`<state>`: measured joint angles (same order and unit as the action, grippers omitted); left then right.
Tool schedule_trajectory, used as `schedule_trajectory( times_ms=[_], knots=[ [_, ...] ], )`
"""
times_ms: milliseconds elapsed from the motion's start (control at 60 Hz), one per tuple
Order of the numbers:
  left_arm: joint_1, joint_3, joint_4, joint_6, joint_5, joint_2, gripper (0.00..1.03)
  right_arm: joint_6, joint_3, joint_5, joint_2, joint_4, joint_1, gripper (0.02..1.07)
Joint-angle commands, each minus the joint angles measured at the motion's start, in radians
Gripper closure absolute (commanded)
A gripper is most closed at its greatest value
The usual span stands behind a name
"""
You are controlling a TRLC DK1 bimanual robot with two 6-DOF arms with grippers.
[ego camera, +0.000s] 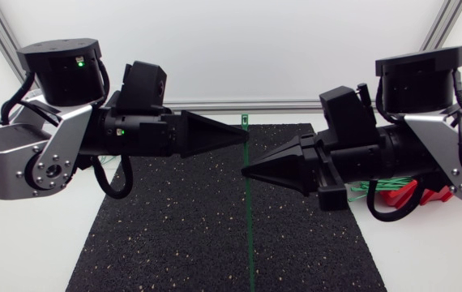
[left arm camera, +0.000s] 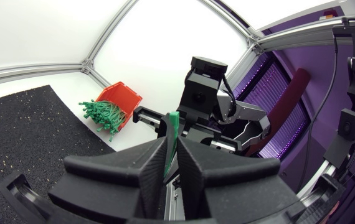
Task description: Take a green cable tie from the red box, thread the tail through the head to close it, then place it in the transparent bin on the left.
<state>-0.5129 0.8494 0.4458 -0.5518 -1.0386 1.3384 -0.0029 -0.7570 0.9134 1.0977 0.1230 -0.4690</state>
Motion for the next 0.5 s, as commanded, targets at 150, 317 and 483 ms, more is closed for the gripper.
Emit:
schedule_trajectory(
  times_ms=[150,317,483],
  knots=[
    [-0.007,-0.019,0.027,-0.033,0.008,0.016,0.89,0.020,0.024,0.007,0.002,-0.017,0.009,1.01],
    [-0.006,-0.016,0.028,-0.037,0.008,0.015,0.89,0.020,0.025,0.008,-0.001,-0.017,0.015,1.01],
    [-0.001,-0.016,0.030,-0.040,0.008,0.013,0.89,0.020,0.027,0.008,0.001,-0.019,0.018,1.01]
  ],
)
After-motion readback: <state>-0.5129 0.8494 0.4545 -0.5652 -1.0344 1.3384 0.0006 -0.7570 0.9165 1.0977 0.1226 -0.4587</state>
